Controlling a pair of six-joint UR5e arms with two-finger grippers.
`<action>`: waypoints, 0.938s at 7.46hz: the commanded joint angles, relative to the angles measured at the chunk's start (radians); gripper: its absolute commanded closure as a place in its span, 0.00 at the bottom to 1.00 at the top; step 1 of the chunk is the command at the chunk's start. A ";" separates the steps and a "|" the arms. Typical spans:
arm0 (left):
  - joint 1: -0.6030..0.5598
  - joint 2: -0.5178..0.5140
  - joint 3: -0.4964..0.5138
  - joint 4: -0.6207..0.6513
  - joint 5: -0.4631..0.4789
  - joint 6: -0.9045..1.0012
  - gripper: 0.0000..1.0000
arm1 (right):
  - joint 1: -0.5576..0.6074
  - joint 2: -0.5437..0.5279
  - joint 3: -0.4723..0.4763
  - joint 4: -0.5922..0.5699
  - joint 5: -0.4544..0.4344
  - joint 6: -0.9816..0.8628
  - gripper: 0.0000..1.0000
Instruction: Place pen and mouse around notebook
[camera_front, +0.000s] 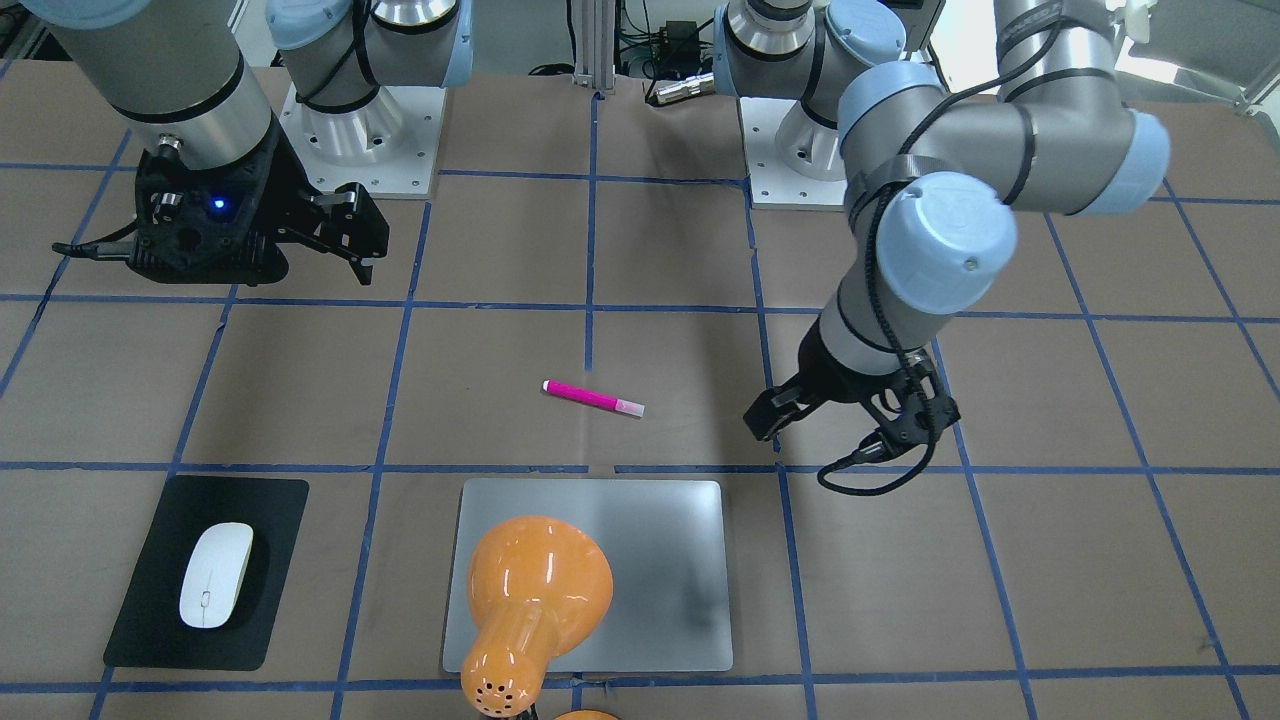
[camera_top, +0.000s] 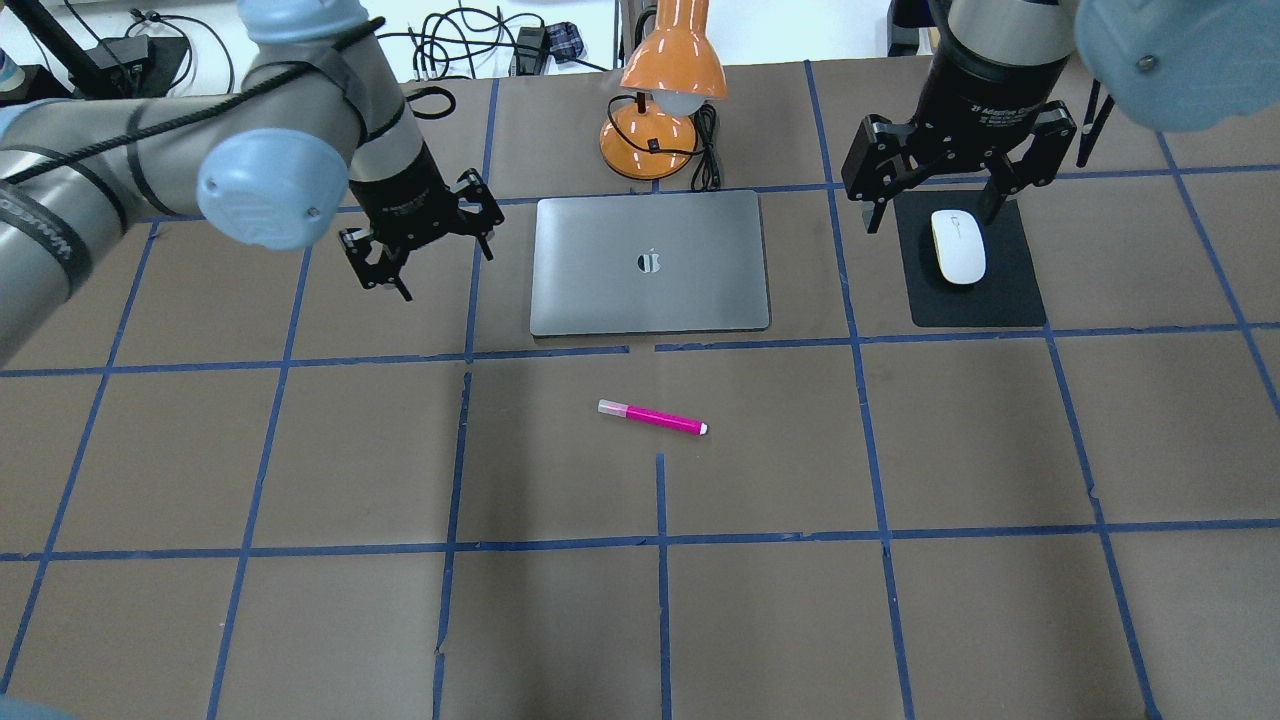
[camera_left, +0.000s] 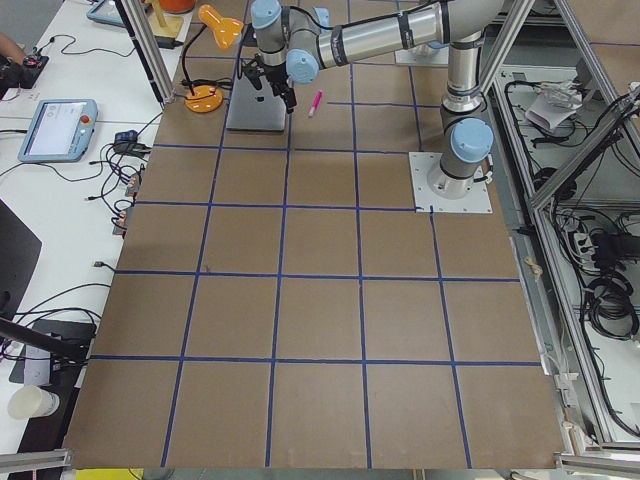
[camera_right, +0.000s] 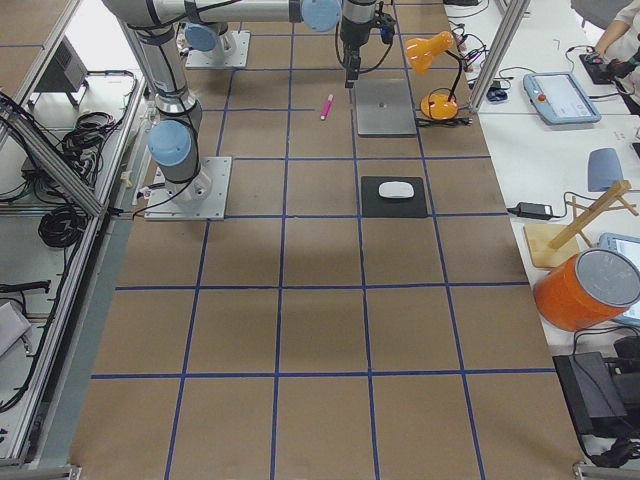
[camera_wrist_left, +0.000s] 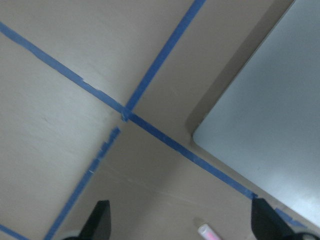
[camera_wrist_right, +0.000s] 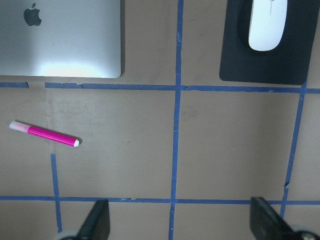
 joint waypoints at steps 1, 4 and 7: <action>0.058 0.074 0.059 -0.141 0.036 0.263 0.00 | 0.000 0.001 0.000 -0.006 -0.001 0.000 0.00; 0.050 0.191 0.039 -0.227 0.018 0.296 0.00 | 0.000 0.001 0.000 -0.006 -0.002 0.000 0.00; 0.053 0.225 -0.005 -0.227 0.032 0.514 0.00 | -0.005 0.004 0.000 -0.013 0.002 -0.009 0.00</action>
